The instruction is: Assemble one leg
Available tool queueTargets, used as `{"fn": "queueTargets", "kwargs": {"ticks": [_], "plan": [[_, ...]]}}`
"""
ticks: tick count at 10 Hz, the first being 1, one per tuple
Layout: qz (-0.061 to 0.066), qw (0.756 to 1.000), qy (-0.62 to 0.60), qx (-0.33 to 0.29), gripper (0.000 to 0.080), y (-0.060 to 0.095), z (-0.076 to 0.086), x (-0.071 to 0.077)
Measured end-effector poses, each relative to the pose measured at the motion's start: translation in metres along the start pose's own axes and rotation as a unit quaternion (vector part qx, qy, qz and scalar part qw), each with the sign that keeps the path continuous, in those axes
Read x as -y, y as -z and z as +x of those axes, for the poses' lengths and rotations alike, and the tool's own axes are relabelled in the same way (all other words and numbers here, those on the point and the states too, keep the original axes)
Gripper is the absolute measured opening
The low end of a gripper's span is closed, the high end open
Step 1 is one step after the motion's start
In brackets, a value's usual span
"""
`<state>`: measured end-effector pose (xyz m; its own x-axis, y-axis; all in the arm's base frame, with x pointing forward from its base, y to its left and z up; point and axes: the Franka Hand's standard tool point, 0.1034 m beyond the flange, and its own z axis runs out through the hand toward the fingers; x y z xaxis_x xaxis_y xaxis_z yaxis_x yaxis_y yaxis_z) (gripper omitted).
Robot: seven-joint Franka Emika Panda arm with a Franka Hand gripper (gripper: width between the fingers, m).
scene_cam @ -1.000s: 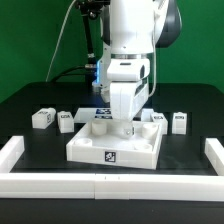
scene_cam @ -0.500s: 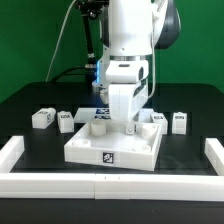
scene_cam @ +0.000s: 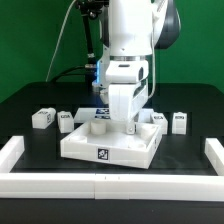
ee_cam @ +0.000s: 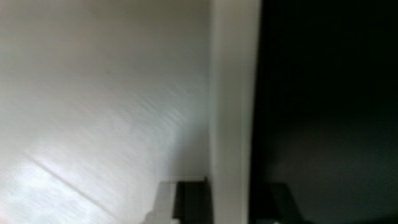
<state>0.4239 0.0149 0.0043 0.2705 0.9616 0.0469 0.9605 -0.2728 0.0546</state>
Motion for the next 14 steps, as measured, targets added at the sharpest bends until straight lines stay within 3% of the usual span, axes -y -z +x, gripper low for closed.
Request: {"fn": "queueTargets", "kwargs": {"ticks": [3,6,8,12,14], "plan": [[0.001,1.0,0.004,0.001,0.006,0.0,0.0,0.0],[0.03,0.998,0.054,0.014,0.006,0.0,0.009,-0.014],[0.04,0.996,0.08,0.019,0.006,0.001,0.019,-0.029],[0.038,0.995,0.094,0.017,0.006,0.0,0.017,-0.03],[0.035,0.992,0.119,0.013,0.006,-0.001,0.027,-0.038]]}}
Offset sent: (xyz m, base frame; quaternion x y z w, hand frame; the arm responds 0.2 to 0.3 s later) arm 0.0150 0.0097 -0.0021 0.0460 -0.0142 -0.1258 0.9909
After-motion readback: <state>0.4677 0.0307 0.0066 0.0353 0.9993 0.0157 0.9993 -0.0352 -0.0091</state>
